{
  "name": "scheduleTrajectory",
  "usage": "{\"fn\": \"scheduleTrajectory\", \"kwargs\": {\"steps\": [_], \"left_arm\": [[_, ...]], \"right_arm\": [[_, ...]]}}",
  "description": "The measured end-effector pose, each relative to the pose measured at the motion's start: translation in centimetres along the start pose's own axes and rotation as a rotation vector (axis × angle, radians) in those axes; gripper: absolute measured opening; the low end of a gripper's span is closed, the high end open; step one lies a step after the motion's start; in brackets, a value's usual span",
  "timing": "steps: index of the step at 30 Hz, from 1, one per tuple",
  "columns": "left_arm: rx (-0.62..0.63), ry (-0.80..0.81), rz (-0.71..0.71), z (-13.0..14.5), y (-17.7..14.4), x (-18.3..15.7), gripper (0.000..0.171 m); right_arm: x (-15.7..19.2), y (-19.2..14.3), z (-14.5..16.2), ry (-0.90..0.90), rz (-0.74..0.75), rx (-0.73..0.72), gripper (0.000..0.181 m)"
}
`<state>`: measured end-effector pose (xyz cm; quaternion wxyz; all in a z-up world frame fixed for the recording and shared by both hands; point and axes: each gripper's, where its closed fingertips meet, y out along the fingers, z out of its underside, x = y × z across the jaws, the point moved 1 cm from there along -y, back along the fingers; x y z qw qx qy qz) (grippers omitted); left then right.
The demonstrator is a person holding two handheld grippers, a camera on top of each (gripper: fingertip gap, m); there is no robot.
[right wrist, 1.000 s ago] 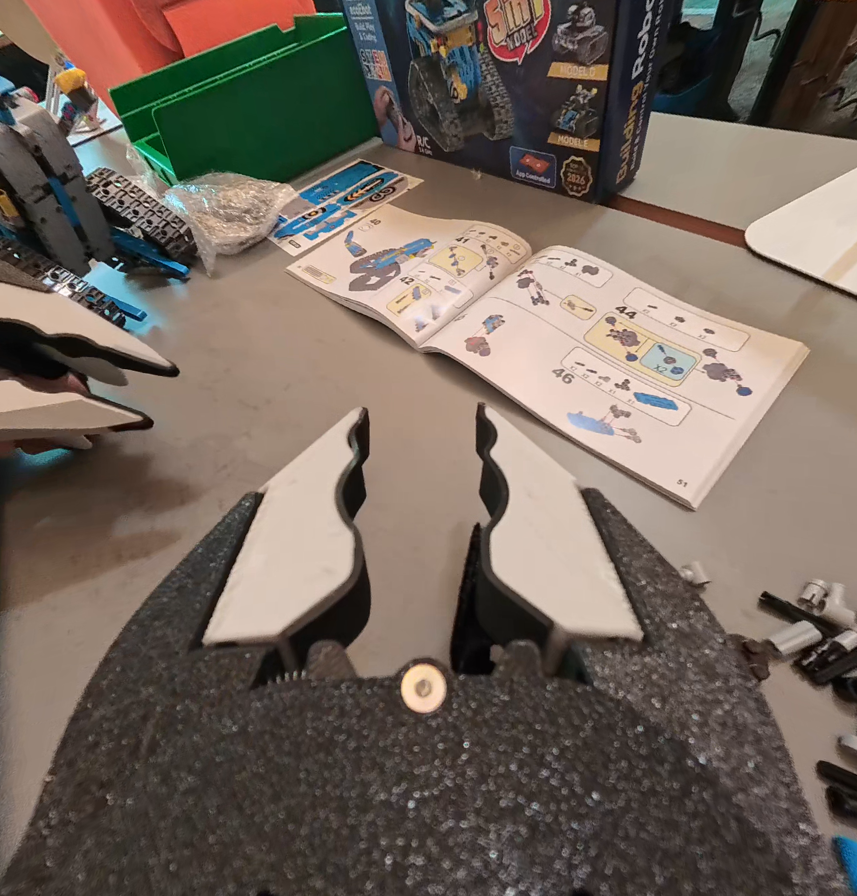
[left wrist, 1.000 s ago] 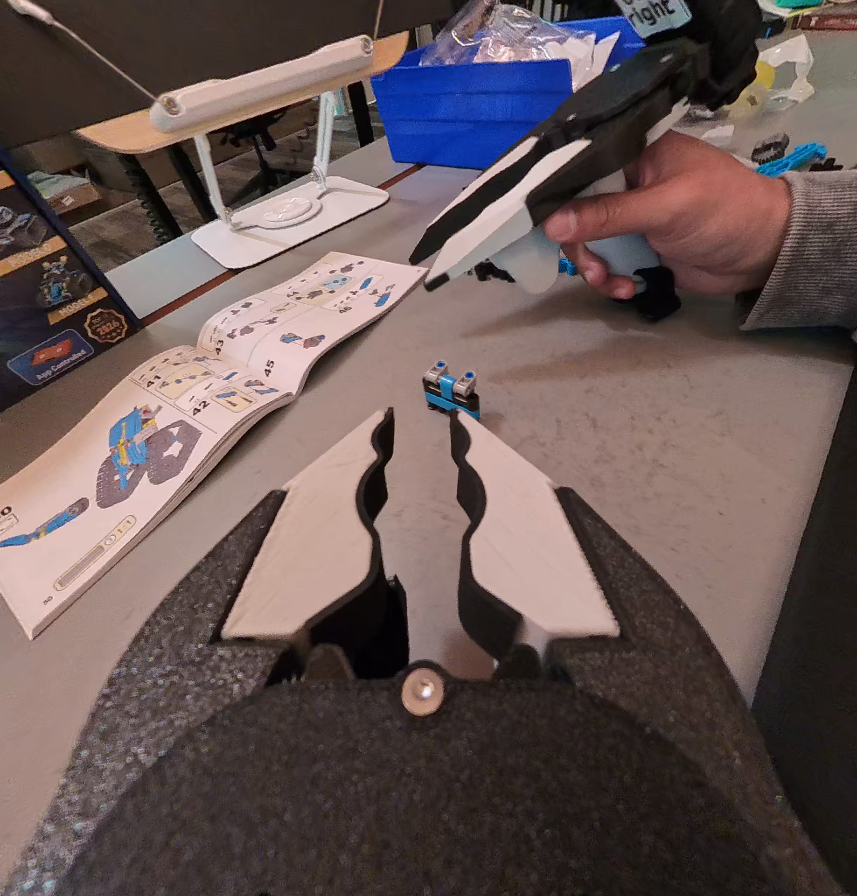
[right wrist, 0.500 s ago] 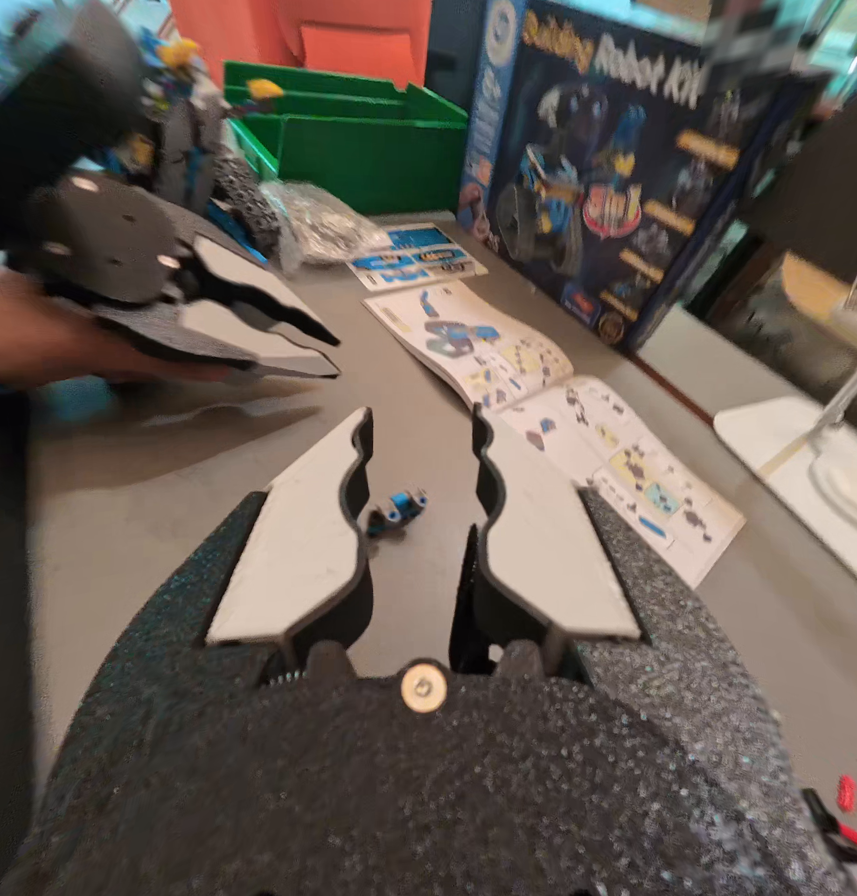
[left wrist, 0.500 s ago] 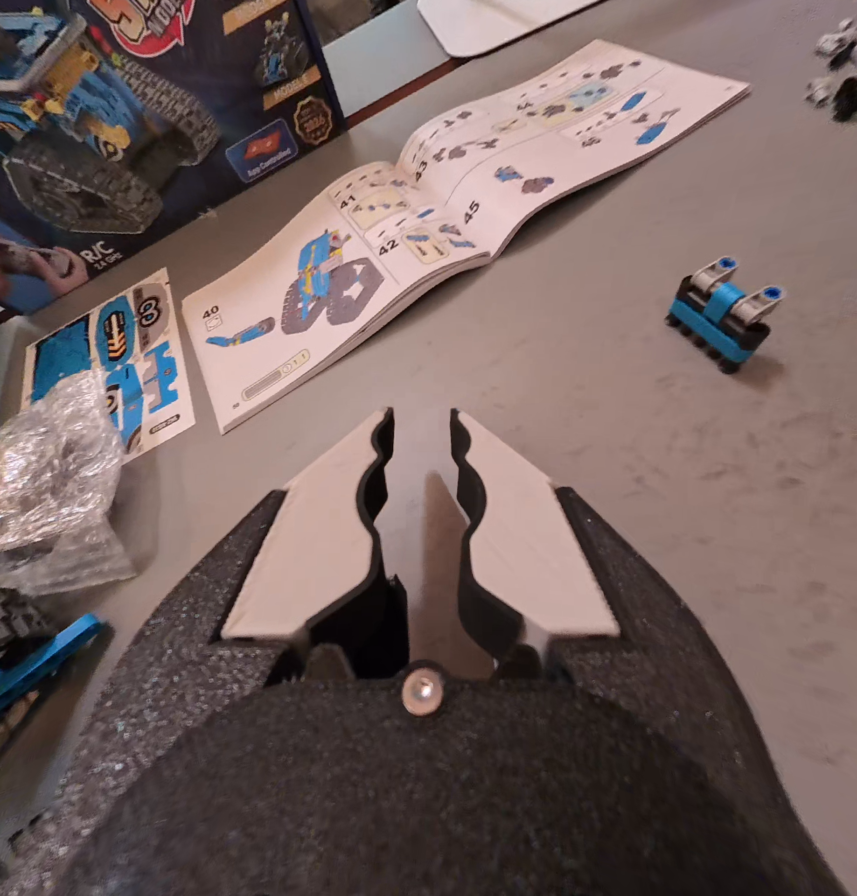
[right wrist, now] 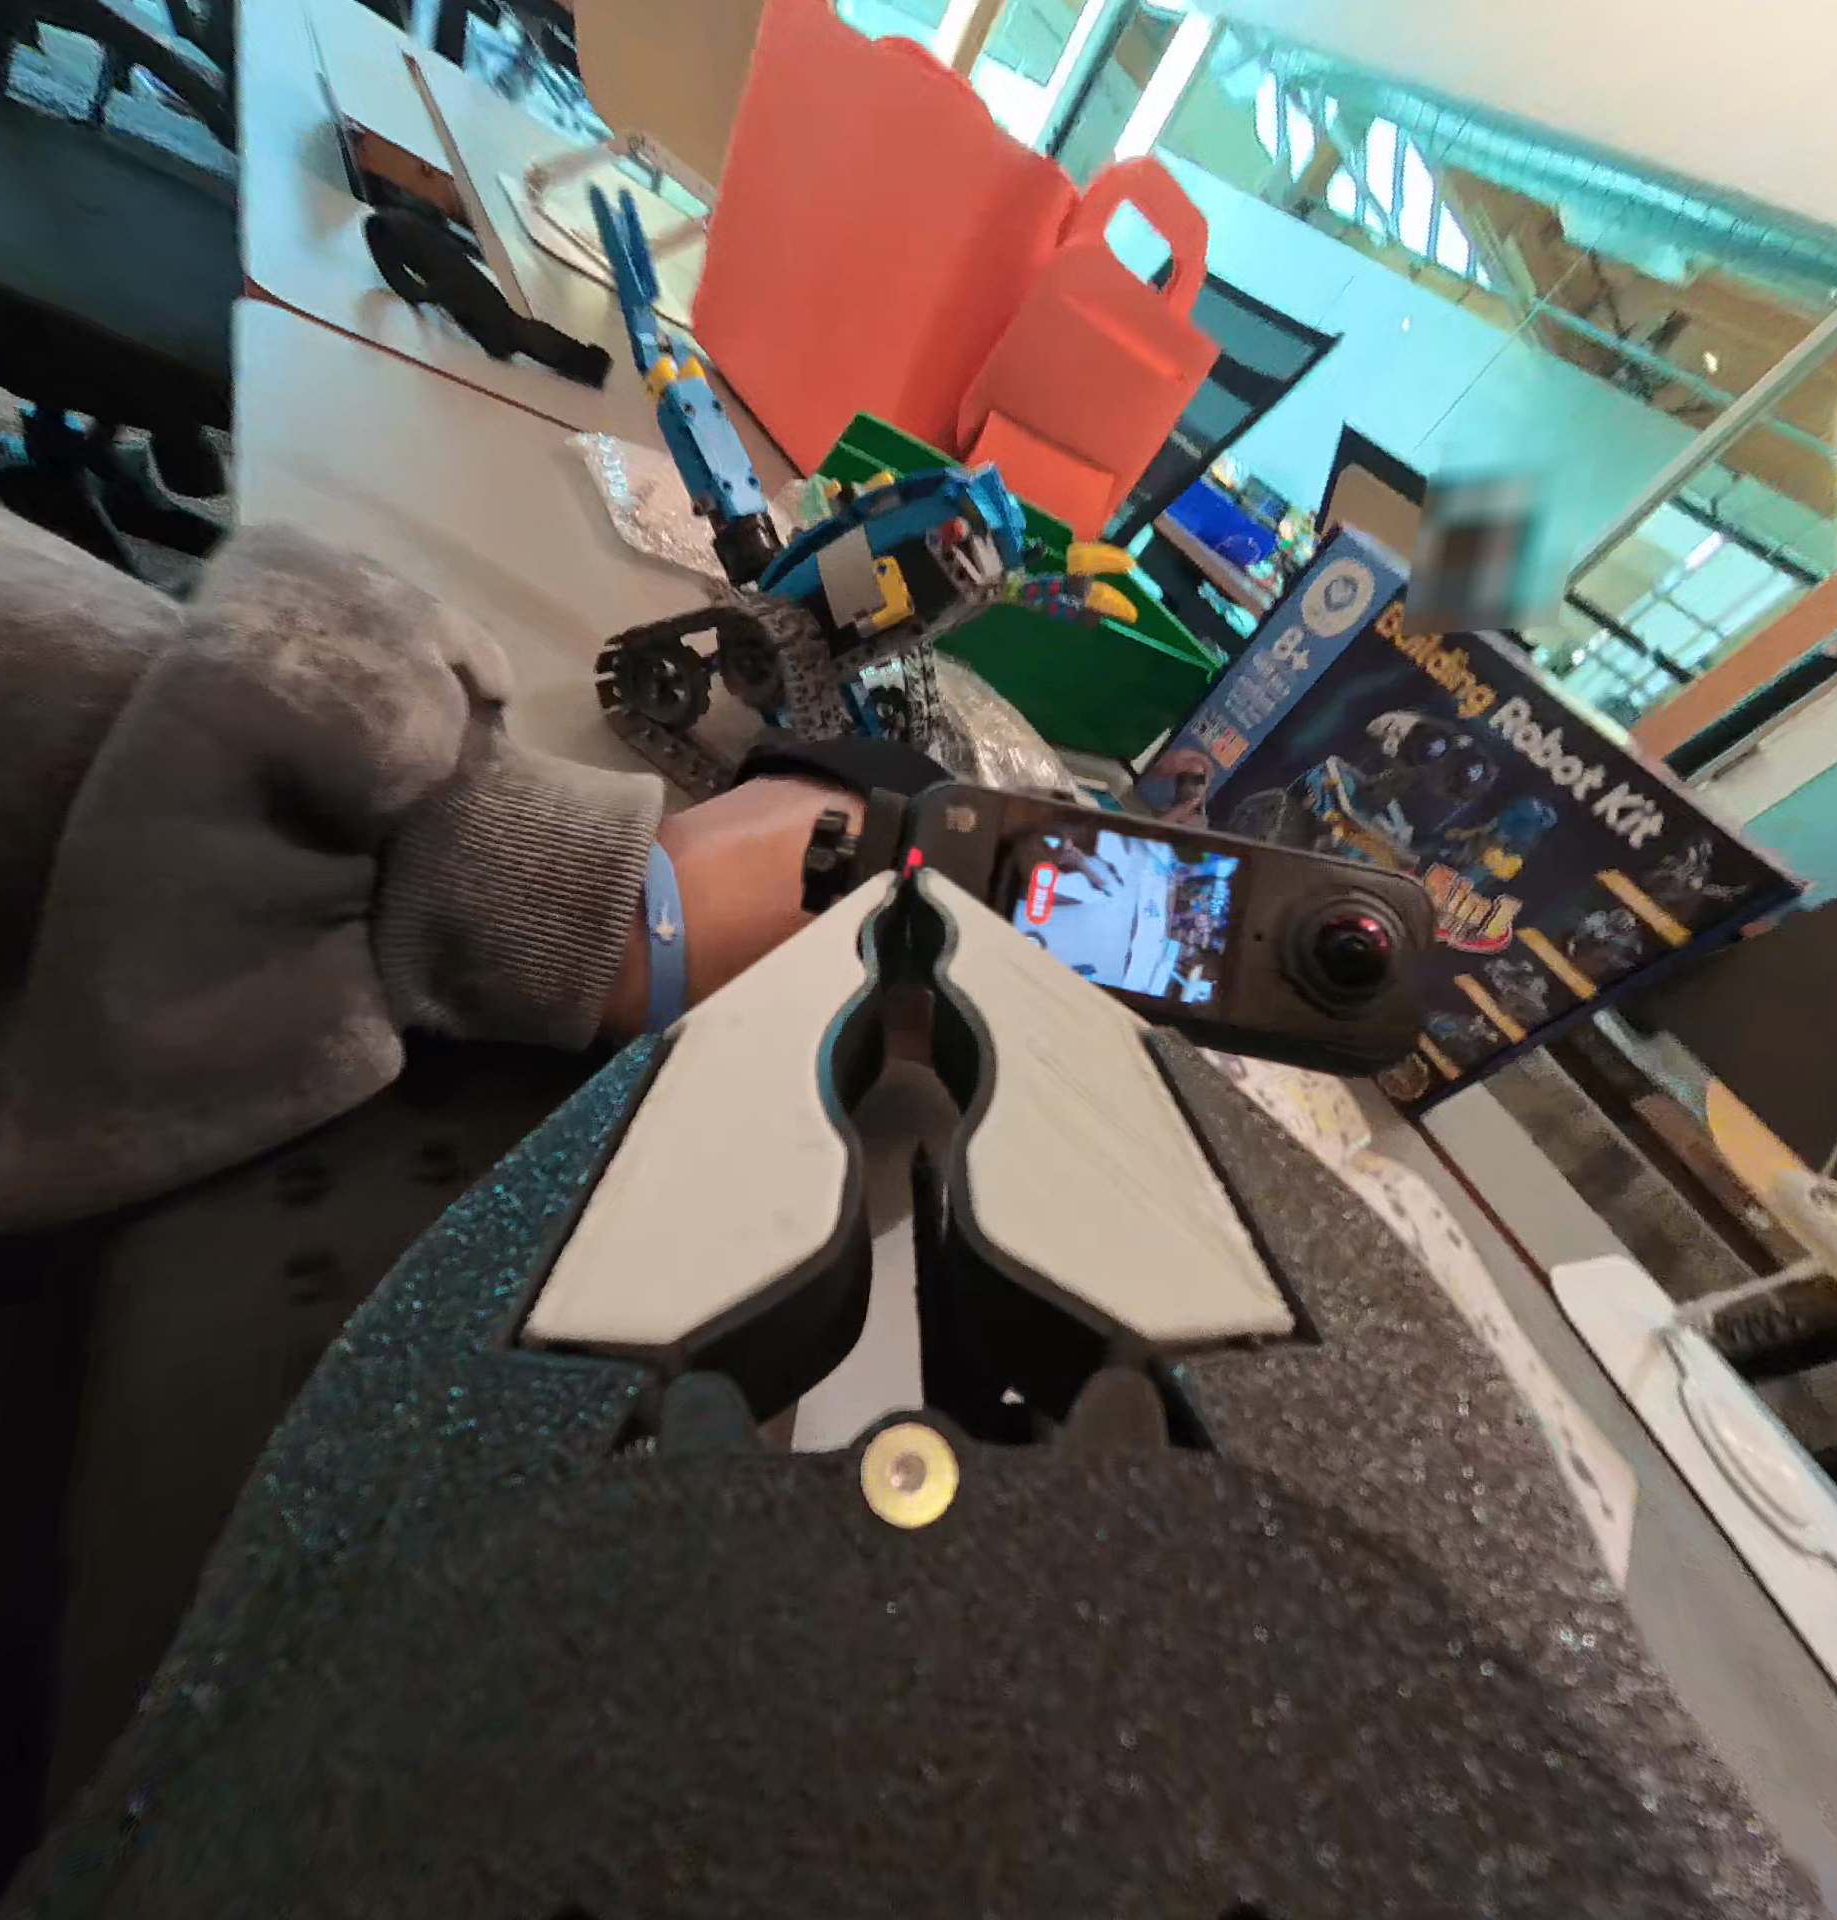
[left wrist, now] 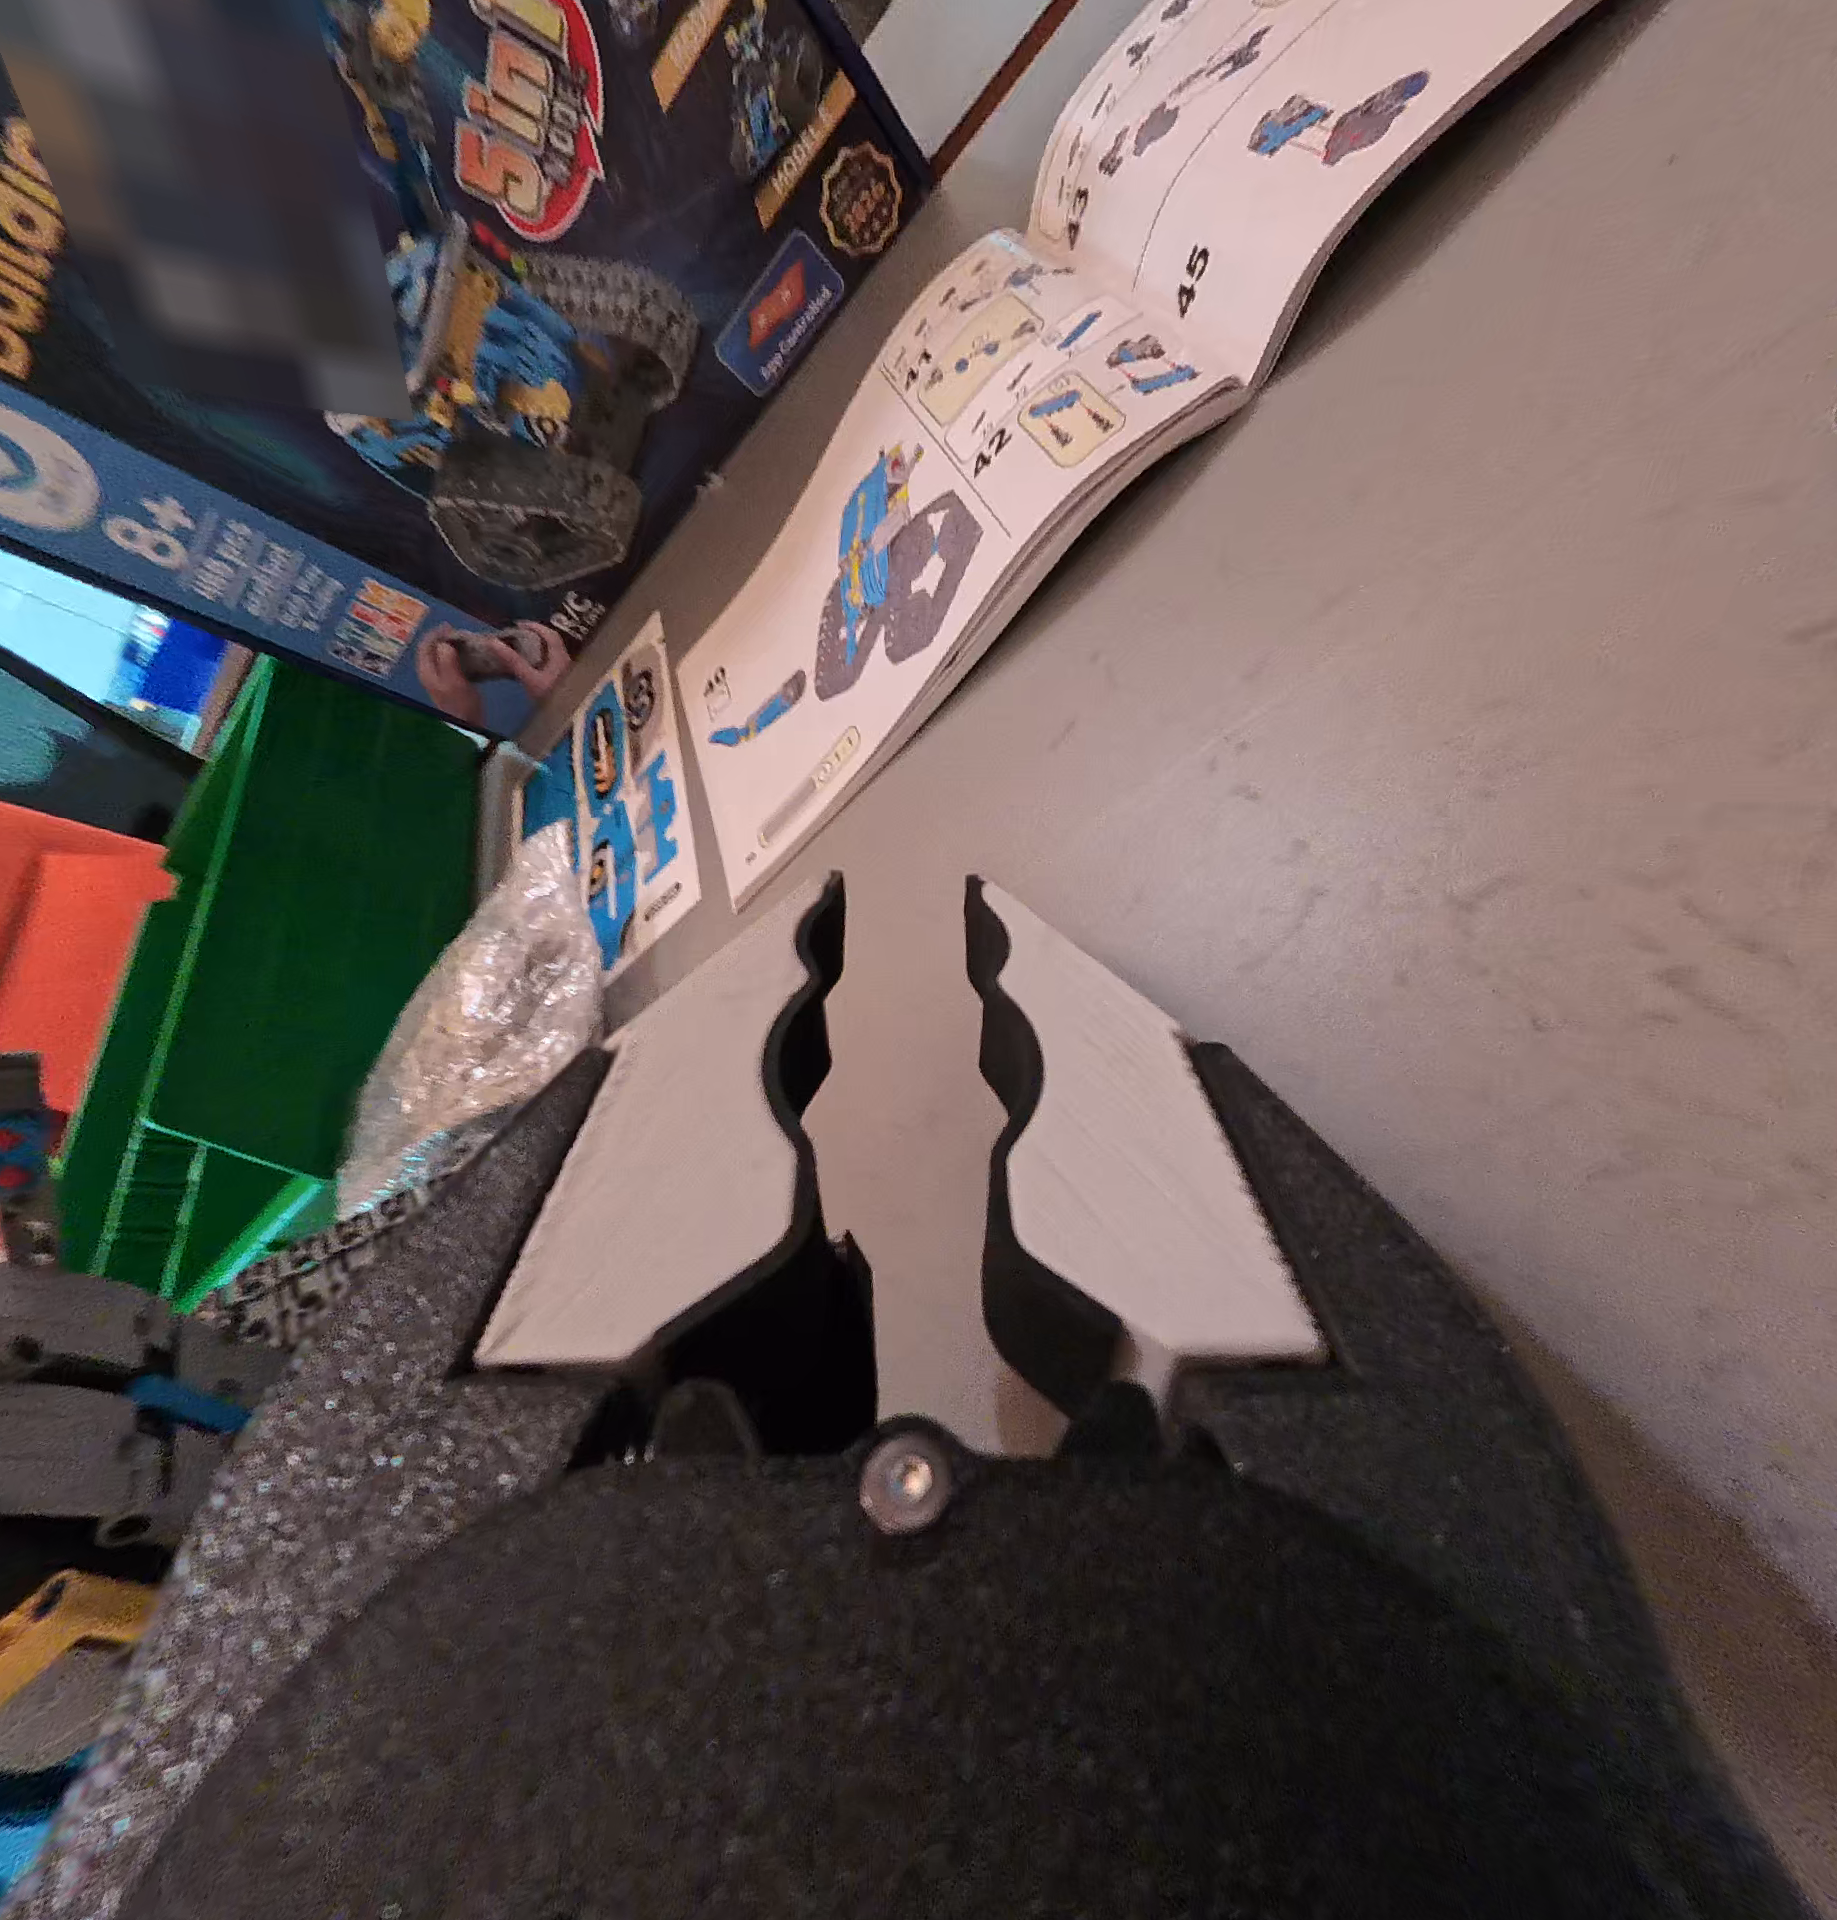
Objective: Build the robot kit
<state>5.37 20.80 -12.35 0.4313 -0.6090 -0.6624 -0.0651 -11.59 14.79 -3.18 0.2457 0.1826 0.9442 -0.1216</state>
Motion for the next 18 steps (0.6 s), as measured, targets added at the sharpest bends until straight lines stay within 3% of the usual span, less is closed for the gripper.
{"fn": "scheduleTrajectory", "kwargs": {"steps": [11,15,18], "left_arm": [[-0.012,0.124,-0.109,-0.2,0.2,1.3,0.022],[-0.001,0.131,-0.043,-0.6,-0.8,0.3,0.017],[-0.045,0.025,0.015,-1.0,-1.4,-0.5,0.016]], "right_arm": [[-0.2,0.4,1.0,0.074,-0.057,0.068,0.0],[-0.6,-0.1,0.4,0.138,-0.088,0.093,0.0],[-0.1,-0.7,-0.3,0.127,-0.161,0.055,0.0]]}}
